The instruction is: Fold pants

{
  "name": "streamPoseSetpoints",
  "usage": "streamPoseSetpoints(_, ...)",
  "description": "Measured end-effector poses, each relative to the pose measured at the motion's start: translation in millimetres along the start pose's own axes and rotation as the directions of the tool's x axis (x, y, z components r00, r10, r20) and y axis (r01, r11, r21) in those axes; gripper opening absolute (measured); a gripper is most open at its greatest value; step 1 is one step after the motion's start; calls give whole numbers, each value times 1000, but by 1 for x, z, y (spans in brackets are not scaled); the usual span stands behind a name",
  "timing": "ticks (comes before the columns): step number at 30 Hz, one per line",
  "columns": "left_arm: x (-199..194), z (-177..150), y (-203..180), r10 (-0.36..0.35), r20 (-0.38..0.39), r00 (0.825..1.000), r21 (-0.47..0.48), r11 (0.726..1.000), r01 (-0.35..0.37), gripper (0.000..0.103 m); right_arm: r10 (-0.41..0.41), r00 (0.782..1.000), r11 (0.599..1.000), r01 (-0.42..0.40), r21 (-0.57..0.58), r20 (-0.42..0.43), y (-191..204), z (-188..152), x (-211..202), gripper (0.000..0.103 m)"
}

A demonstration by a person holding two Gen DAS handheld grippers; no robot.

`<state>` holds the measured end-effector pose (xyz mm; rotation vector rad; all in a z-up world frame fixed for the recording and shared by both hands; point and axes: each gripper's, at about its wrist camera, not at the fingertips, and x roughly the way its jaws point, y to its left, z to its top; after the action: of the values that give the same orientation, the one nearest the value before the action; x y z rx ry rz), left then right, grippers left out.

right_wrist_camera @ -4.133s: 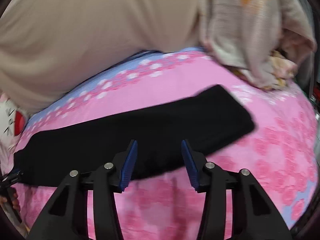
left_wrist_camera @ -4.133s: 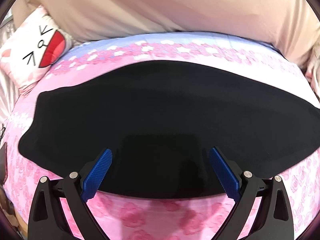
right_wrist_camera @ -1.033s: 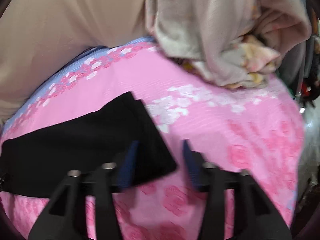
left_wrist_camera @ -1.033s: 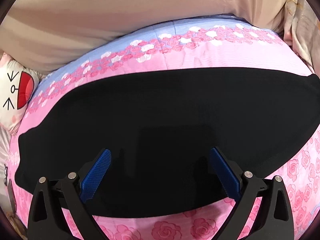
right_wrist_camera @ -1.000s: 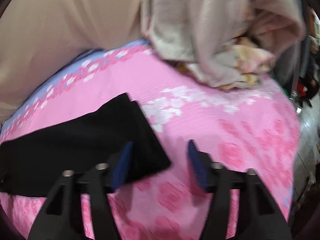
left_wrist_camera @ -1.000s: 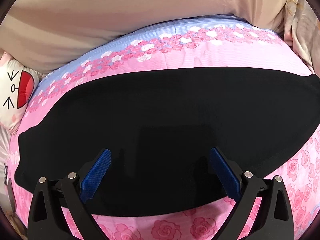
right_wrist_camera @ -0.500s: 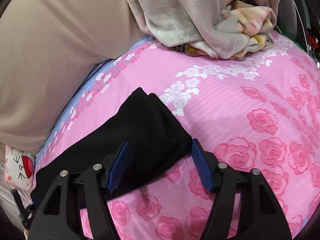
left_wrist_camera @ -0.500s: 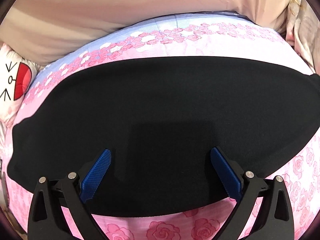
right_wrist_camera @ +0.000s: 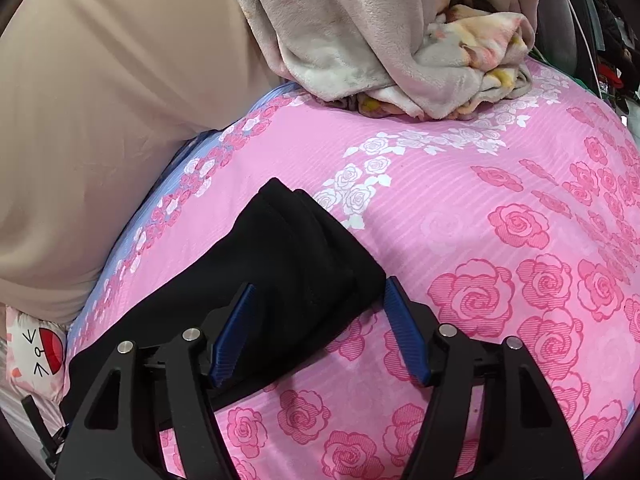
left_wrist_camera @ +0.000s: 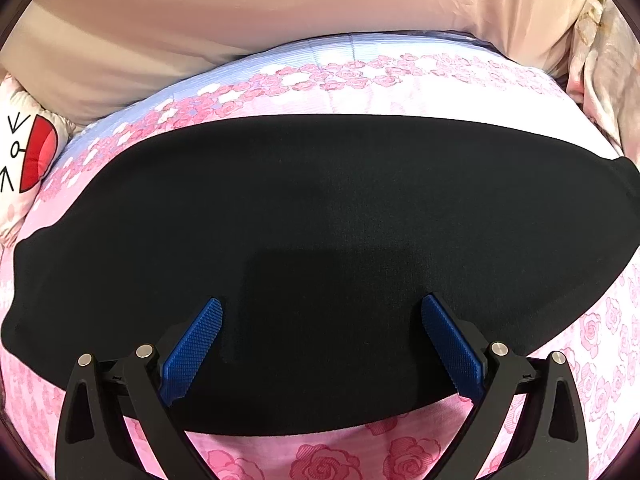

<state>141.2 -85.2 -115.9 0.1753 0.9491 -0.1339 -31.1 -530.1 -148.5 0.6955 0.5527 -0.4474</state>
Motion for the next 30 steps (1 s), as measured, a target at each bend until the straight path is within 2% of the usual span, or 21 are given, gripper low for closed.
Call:
streamPoseSetpoints(4, 1, -1, 0, -4, 9, 1000, -5, 1000, 4, 98, 16, 1000, 1000, -16, 5, 4, -1, 0, 0, 66)
streamPoseSetpoints(13, 0, -5, 0, -5, 38, 999, -19, 1000, 5, 98, 51, 999, 999, -51, -15, 1, 2, -1, 2, 81)
streamPoseSetpoints(16, 0, -4, 1, -5, 40, 999, -22, 1000, 6, 98, 65, 998, 997, -65, -32, -9, 5, -1, 4, 89)
streamPoseSetpoints(20, 0, -5, 1, -6, 45, 999, -24, 1000, 7, 98, 48, 998, 996, -50, -72, -27, 14, -1, 9, 98)
streamPoseSetpoints(24, 0, -6, 1, -5, 46, 999, -24, 1000, 6, 98, -7, 1000, 997, 6, -79, -20, 20, -2, 11, 96)
streamPoseSetpoints(25, 1, -6, 1, -7, 46, 999, -25, 1000, 8, 98, -31, 999, 997, 30, -76, -14, 21, -2, 11, 92)
streamPoseSetpoints(26, 0, -6, 2, -12, 46, 999, -29, 1000, 13, 98, -52, 999, 996, 51, -79, -11, 20, -1, 11, 79)
streamPoseSetpoints(27, 1, -6, 2, -15, 46, 999, -31, 999, 17, 98, -75, 997, 994, 74, -80, -13, 19, -1, 11, 58)
streamPoseSetpoints(28, 1, -6, 3, -17, 45, 999, -33, 999, 19, 98, -76, 997, 994, 74, -75, -25, 18, 0, 13, 45)
streamPoseSetpoints(29, 1, -6, 3, -16, 44, 999, -34, 999, 18, 98, -31, 998, 998, 28, -51, -59, 14, 1, 18, 25)
streamPoseSetpoints(30, 0, -5, 2, -13, 44, 999, -32, 999, 15, 98, -8, 997, 999, 5, -32, -76, 13, 1, 20, 17)
